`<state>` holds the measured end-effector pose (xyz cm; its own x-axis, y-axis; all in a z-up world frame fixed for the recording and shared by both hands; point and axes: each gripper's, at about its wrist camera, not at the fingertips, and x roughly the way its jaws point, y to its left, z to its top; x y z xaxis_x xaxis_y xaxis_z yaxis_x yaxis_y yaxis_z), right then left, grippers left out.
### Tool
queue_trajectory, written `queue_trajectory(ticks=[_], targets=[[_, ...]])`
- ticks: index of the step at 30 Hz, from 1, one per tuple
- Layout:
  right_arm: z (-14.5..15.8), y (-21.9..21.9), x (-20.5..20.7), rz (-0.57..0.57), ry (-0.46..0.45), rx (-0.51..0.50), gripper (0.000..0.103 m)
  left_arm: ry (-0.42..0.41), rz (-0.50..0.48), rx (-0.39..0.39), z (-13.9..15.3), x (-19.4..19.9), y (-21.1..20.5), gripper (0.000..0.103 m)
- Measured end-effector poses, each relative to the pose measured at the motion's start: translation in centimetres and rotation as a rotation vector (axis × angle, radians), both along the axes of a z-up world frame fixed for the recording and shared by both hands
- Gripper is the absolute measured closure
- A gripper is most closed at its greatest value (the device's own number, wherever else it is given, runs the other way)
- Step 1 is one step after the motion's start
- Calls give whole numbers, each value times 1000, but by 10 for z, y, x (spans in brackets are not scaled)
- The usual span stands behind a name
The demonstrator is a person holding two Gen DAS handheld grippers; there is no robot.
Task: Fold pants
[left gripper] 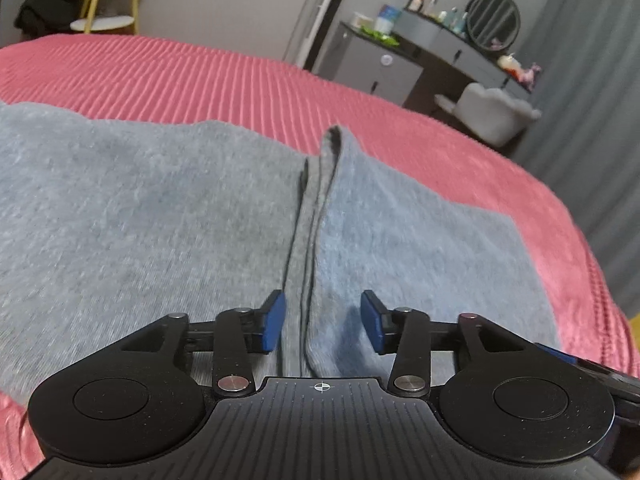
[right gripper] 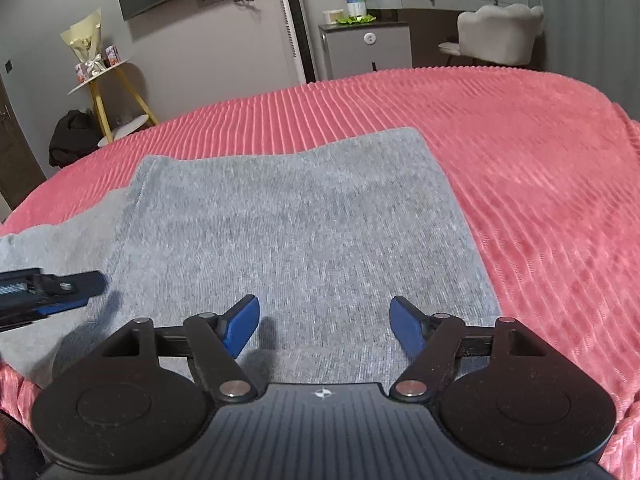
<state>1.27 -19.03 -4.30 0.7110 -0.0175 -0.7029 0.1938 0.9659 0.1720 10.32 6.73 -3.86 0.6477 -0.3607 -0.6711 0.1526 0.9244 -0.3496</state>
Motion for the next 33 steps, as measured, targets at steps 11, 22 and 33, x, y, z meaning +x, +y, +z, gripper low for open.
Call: queue_trajectory(ticks=[11,22,33], targets=[[-5,0,4,12,-13,32,25,79,6,-180,-22,41,2,87],[7,6,-7,27,-105,31,25,-130,74,-154,11,14,42,88],[-5,16,10,42,-5,-5,20,54,121,-324,-9,56,64,57]])
